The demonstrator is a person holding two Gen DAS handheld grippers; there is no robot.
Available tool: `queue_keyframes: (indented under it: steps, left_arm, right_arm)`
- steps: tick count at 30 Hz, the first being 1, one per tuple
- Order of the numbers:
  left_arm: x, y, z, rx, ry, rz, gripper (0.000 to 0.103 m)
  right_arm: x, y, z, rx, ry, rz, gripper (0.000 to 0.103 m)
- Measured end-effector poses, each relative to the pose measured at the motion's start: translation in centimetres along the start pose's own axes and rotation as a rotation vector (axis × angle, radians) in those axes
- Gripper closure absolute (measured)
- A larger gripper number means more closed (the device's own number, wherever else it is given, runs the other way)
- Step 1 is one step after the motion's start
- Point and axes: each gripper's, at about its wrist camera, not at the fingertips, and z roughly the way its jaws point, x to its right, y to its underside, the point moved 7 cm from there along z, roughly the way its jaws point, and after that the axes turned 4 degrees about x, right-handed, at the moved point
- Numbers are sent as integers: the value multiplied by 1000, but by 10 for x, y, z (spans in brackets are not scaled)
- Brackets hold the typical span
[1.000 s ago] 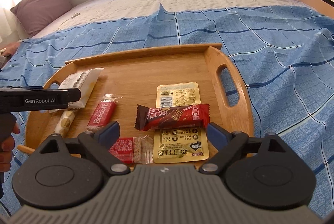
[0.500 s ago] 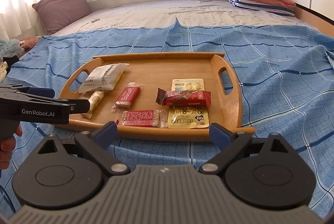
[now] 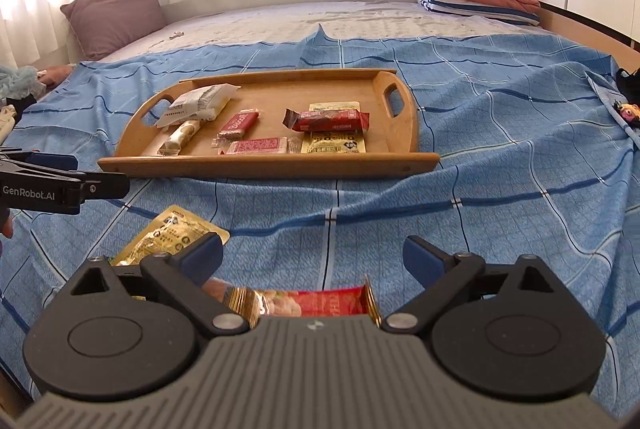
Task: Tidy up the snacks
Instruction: 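Move both open tools back from the tray to the snack pile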
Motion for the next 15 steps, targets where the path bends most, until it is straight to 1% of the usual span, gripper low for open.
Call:
queue_keyframes:
  steps: [3, 7, 11, 15]
  left_arm:
    - [3, 11, -12, 4, -1, 13, 7]
    - [7, 25, -28, 9, 7, 20, 7]
    - [11, 39, -43, 2, 23, 20, 7]
    - [17, 54, -56, -9, 36, 20, 7]
  right_arm:
    - [-1, 10, -8, 2, 8, -5, 3]
    - [-4, 20, -17, 6, 18, -51, 2]
    - [-7, 26, -21, 5, 26, -98, 2]
    - [-10, 31, -21, 7, 30, -120, 2]
